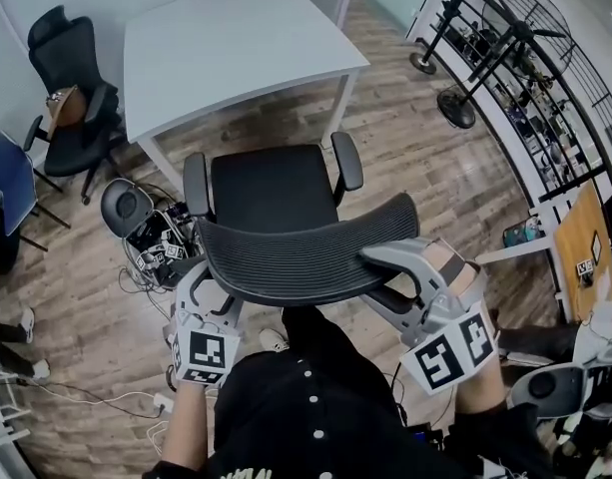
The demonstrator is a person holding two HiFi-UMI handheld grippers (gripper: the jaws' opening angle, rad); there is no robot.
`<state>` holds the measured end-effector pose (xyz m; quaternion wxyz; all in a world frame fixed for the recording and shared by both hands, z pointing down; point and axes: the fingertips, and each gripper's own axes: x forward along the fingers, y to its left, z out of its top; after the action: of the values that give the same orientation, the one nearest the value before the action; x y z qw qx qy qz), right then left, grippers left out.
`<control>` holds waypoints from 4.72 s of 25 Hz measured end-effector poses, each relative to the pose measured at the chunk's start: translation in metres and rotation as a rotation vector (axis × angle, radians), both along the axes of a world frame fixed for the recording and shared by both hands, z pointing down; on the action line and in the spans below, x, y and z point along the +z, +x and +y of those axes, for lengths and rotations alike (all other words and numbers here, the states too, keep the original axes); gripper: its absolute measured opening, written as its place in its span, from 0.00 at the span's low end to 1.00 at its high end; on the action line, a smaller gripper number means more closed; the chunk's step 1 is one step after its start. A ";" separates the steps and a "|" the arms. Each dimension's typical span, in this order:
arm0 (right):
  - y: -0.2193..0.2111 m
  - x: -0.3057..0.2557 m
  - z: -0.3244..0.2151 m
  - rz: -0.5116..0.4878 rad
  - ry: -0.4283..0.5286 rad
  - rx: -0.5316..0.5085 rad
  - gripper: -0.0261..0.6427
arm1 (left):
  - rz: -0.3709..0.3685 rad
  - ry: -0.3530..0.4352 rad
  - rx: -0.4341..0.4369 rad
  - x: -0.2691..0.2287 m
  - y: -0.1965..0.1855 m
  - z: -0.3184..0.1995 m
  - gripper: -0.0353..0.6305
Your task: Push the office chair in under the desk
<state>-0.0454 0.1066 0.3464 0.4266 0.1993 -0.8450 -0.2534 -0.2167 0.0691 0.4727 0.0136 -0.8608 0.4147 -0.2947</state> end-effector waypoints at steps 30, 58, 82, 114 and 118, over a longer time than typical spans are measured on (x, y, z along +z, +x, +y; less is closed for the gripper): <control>-0.013 0.004 -0.073 0.021 -0.020 0.035 0.36 | -0.014 0.008 -0.035 0.002 -0.013 -0.080 0.46; -0.011 0.004 -0.142 0.015 -0.006 0.035 0.36 | -0.026 -0.007 -0.054 0.006 -0.011 -0.147 0.46; 0.003 0.006 -0.206 0.005 -0.004 -0.009 0.36 | -0.027 -0.011 -0.099 0.007 0.002 -0.207 0.46; 0.027 0.005 -0.258 -0.007 0.014 -0.060 0.36 | -0.021 0.000 -0.165 0.007 0.024 -0.247 0.46; 0.028 0.004 -0.267 -0.006 0.017 -0.066 0.36 | -0.025 -0.002 -0.176 0.007 0.023 -0.255 0.46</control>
<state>-0.0178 -0.1604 0.3502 0.4136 0.1760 -0.8503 -0.2739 -0.1935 -0.1862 0.4794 -0.0081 -0.8172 0.4882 -0.3061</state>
